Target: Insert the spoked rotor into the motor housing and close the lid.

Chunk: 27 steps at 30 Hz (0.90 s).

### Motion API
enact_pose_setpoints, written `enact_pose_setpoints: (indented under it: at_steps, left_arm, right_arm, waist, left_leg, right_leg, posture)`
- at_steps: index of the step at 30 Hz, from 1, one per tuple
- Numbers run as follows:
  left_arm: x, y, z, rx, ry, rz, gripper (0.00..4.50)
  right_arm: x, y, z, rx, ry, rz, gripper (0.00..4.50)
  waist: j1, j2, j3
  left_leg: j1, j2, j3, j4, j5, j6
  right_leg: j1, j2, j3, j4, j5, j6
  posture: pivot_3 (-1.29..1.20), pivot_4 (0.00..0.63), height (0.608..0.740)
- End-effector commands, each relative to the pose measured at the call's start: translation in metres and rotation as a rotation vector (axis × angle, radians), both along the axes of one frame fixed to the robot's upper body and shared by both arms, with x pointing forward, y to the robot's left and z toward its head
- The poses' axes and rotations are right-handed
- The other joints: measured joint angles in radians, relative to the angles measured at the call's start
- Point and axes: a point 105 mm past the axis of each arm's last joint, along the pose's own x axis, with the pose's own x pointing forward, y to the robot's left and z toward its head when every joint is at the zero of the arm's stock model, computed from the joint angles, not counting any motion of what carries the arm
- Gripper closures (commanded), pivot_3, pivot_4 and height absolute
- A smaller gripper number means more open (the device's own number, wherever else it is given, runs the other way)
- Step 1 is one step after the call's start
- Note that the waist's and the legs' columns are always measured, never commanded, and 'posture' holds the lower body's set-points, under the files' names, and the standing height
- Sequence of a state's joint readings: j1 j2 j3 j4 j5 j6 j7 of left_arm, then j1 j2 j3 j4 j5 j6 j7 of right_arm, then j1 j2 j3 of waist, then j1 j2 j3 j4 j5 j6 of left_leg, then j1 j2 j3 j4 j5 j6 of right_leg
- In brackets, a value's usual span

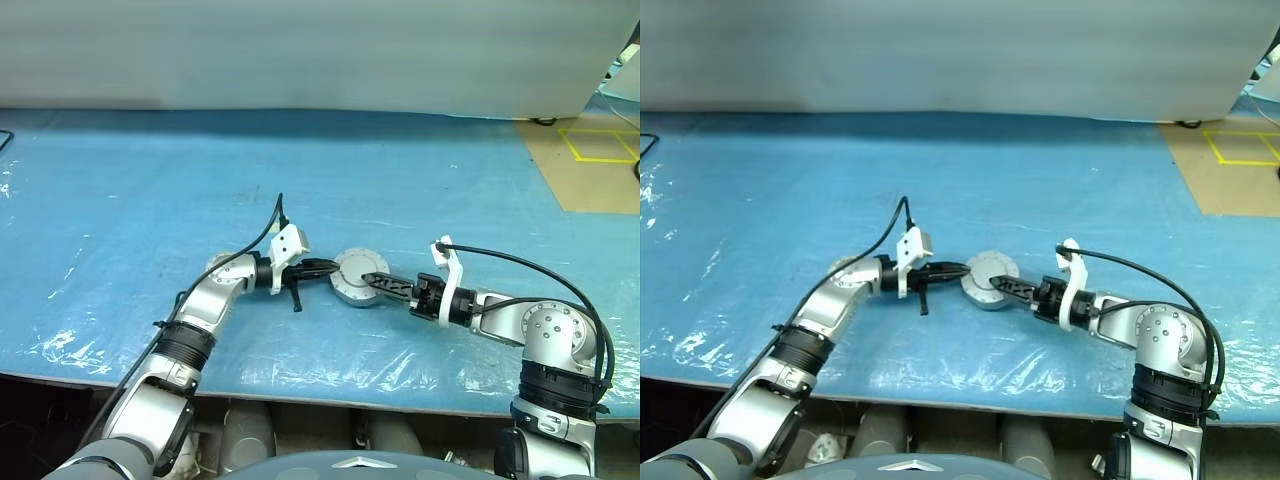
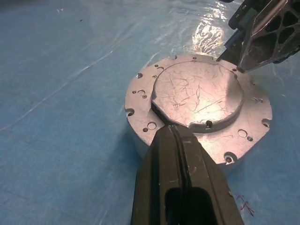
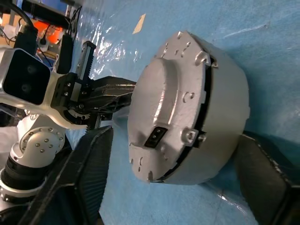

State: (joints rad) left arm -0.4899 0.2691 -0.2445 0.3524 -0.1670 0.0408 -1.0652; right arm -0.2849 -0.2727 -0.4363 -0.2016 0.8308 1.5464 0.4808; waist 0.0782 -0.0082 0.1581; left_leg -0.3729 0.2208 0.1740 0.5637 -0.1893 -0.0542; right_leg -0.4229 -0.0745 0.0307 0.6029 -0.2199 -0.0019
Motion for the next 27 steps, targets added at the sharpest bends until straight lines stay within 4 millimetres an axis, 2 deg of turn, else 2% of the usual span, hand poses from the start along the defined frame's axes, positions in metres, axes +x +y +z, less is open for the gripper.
enact_pose_setpoints:
  at_steps: [1,7,15,21,27]
  left_arm:
    - [-0.004,-0.003,-0.006,0.016,0.010,-0.013,4.50]
    - [-0.003,-0.002,-0.007,0.016,0.006,-0.007,4.50]
    - [0.000,-0.002,-0.002,-0.006,-0.020,0.011,4.50]
    - [0.005,-0.002,0.019,-0.151,0.009,0.053,4.50]
    - [0.001,0.013,0.033,-0.252,0.073,0.041,4.50]
  right_arm:
    - [-0.008,0.009,0.005,0.075,0.020,0.053,1.59]
    - [-0.015,0.014,0.003,0.107,0.043,0.085,3.34]
    - [-0.012,0.014,0.003,0.082,0.041,0.082,3.37]
    - [-0.004,0.011,0.009,0.104,0.009,0.043,3.37]
    - [0.005,0.009,0.016,0.123,-0.041,0.002,3.37]
  waist:
    - [0.000,0.000,0.000]
    - [0.002,0.000,0.000]
    - [0.001,0.000,0.000]
    - [0.001,0.001,0.000]
    - [0.000,0.004,0.003]
  left_leg:
    - [0.000,0.000,0.000,0.000,0.000,0.000]
    - [0.001,0.000,0.000,-0.001,0.000,0.000]
    - [0.002,-0.001,0.001,-0.001,0.000,0.000]
    - [0.001,-0.001,0.001,-0.001,0.000,0.000]
    - [-0.001,-0.001,0.001,-0.001,0.000,0.000]
  right_leg:
    - [0.000,0.000,0.000,0.000,0.000,0.000]
    - [0.000,0.000,0.000,0.000,0.000,0.000]
    - [0.000,-0.001,0.000,0.000,0.000,0.000]
    - [0.000,-0.001,0.000,0.000,-0.001,0.000]
    - [-0.002,0.000,-0.001,0.000,-0.001,0.000]
  posture:
    - [0.00,0.150,0.740]
    - [0.00,0.150,0.740]
    - [0.00,0.150,0.740]
    - [0.00,0.150,0.740]
    - [0.00,0.150,0.740]
